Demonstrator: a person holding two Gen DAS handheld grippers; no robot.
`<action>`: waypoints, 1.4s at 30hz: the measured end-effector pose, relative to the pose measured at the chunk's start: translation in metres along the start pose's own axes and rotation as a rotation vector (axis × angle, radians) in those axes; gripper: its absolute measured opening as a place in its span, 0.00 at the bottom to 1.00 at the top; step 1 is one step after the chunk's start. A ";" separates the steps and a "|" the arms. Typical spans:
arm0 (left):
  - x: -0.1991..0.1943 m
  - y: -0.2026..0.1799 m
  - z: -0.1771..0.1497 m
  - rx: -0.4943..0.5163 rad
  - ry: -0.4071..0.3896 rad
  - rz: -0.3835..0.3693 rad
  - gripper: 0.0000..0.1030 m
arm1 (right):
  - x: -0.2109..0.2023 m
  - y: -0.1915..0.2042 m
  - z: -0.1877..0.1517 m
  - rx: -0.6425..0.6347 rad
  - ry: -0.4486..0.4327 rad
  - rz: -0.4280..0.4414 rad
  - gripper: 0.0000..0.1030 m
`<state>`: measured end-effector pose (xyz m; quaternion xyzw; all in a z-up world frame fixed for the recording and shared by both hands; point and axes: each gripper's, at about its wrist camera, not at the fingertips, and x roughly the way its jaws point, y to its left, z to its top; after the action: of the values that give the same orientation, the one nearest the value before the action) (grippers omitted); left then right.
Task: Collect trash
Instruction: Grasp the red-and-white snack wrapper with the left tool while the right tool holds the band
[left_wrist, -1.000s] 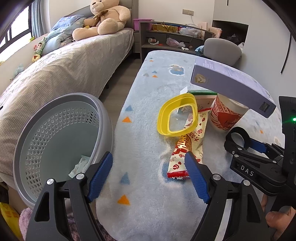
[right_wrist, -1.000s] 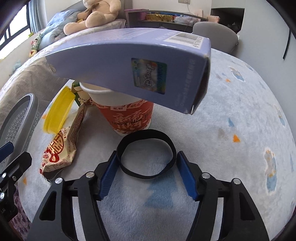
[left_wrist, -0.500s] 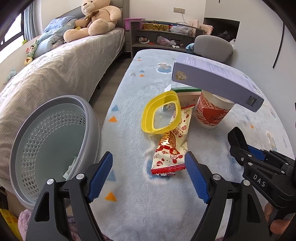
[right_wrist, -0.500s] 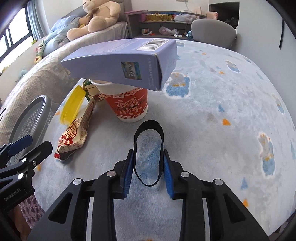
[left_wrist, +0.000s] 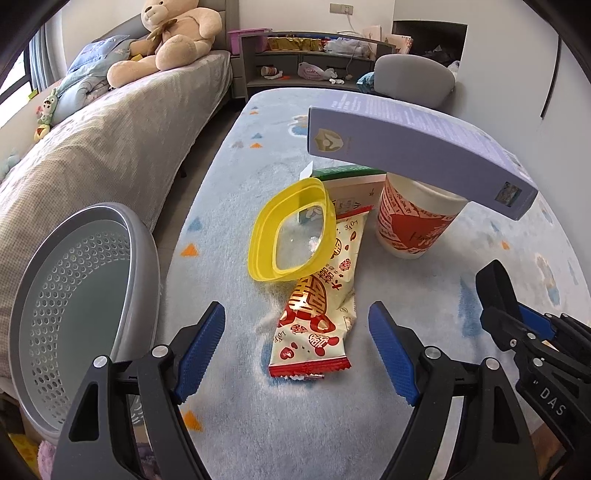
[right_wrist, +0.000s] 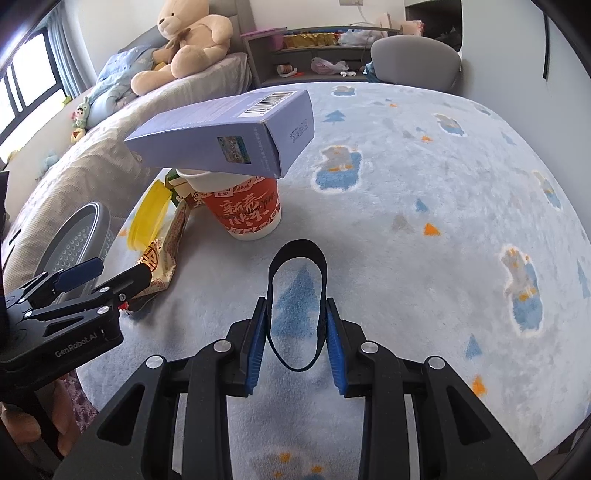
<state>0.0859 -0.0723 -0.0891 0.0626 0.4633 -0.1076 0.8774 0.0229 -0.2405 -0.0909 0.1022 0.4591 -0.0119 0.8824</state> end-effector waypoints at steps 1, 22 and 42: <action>0.003 -0.001 0.000 0.009 0.001 0.011 0.74 | 0.000 -0.001 0.000 0.002 0.000 0.002 0.29; 0.026 -0.017 -0.002 0.054 0.032 0.006 0.47 | -0.001 -0.006 0.001 0.031 -0.007 0.024 0.29; -0.033 -0.020 -0.041 0.045 0.026 -0.079 0.43 | -0.019 -0.016 -0.011 0.068 -0.021 0.037 0.29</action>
<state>0.0299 -0.0782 -0.0851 0.0653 0.4744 -0.1519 0.8646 0.0015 -0.2552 -0.0839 0.1405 0.4472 -0.0125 0.8832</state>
